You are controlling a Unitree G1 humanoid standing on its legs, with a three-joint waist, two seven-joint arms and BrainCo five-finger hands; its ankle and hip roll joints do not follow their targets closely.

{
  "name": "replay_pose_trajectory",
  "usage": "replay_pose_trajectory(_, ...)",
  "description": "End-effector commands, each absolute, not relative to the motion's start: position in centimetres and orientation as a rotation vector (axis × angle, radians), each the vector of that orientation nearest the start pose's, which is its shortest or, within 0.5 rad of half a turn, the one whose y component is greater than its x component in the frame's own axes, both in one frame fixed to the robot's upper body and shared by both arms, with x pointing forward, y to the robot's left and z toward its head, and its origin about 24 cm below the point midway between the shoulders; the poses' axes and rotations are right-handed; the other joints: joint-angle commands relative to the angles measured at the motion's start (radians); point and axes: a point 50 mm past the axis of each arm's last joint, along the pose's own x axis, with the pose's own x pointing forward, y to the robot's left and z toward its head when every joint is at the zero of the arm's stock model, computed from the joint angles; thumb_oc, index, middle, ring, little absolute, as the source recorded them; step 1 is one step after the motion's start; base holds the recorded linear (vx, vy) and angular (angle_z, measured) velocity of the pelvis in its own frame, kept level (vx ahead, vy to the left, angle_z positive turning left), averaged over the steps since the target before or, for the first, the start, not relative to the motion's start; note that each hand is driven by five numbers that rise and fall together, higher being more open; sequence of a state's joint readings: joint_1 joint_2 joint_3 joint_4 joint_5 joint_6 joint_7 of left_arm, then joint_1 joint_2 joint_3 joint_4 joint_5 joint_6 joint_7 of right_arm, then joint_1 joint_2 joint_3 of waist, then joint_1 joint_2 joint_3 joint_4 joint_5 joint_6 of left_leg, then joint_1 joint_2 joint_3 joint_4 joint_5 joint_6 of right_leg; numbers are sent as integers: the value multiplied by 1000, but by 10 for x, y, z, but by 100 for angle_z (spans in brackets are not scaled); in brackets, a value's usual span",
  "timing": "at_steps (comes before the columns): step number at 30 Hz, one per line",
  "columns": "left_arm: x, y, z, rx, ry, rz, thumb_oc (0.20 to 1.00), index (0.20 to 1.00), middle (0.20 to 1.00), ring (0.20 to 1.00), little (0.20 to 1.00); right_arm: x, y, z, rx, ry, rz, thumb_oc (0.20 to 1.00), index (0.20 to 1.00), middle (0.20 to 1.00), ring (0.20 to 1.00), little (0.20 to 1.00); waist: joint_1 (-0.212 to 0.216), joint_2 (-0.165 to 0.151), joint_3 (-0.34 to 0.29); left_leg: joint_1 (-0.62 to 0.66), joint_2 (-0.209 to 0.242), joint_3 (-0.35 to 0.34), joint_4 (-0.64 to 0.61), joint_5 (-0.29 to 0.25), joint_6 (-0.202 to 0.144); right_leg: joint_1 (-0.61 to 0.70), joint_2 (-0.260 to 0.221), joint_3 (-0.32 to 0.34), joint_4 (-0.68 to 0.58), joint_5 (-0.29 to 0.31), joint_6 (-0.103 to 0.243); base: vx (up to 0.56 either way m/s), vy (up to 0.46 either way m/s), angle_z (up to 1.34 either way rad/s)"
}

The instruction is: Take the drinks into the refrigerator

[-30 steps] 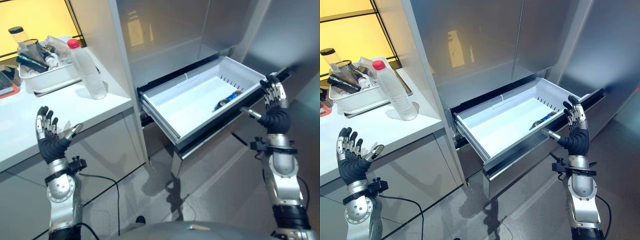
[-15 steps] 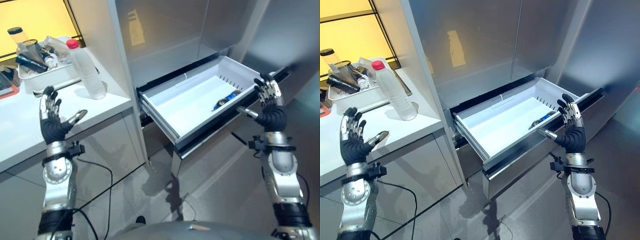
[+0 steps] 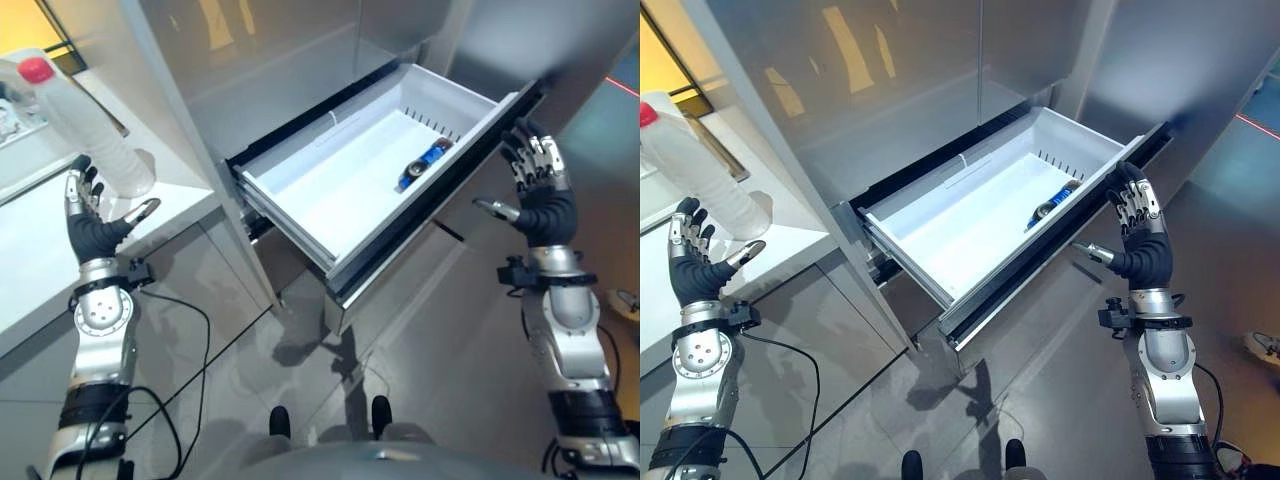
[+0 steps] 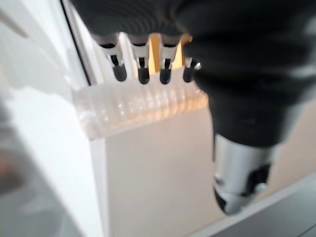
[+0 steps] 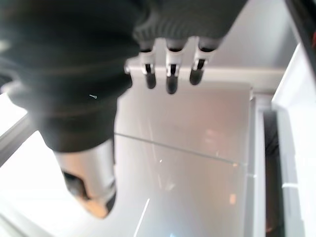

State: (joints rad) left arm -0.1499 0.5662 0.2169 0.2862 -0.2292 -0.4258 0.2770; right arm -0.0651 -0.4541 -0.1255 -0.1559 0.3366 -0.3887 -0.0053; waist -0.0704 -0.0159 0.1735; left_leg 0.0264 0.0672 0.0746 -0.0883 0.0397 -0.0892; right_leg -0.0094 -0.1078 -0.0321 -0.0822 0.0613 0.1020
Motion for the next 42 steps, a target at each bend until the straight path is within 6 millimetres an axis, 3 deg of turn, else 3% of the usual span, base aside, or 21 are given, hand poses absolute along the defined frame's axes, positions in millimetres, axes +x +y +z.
replay_pose_trajectory(1,274,327,165,374,-552,506,1000,1000,1000,1000,1000,235,-245,204,-145,-877,-74,1000,1000,1000,1000,1000,-19,-30,20,-49,-102,-29,262,-232,122,-29,44,-35,164,-130,-30,33,2,-5)
replay_pose_trajectory(8,288,324,171,385,-542,519,1000,1000,1000,1000,1000,233,-260,202,-138,-874,-182,1000,1000,1000,1000,1000,-28,-46,25,-66,-100,-36,273,-240,118,-34,49,-36,160,-133,-31,5,0,0)
replay_pose_trajectory(17,273,312,155,393,-535,463,1000,1000,1000,1000,1000,230,-265,188,-125,-822,-208,1000,1000,1000,1000,1000,-12,-50,13,-19,-97,-32,246,-248,120,10,52,-28,131,-137,-34,26,-9,-2)
replay_pose_trajectory(26,250,315,158,346,-609,518,1000,1000,1000,1000,1000,230,-271,182,-138,-783,-225,1000,1000,1000,1000,1000,8,-47,-2,9,-96,-35,226,-246,119,42,54,-39,109,-138,-38,6,-7,-3)
replay_pose_trajectory(32,247,333,158,430,-566,609,1000,1000,1000,1000,1000,231,-276,181,-150,-765,-240,1000,1000,1000,1000,1000,12,-42,-8,26,-95,-38,208,-240,116,60,54,-52,102,-138,-39,0,0,0)
replay_pose_trajectory(34,248,349,155,477,-496,668,1000,1000,1000,1000,1000,231,-275,182,-158,-765,-223,1000,1000,1000,1000,1000,8,-35,-11,33,-94,-37,203,-237,115,64,55,-56,101,-139,-38,0,0,0)
replay_pose_trajectory(42,259,381,156,555,-343,744,1000,1000,1000,1000,1000,229,-273,181,-160,-747,-189,1000,1000,1000,1000,1000,-14,-27,-14,44,-92,-35,189,-231,110,70,56,-65,98,-139,-38,0,0,0)
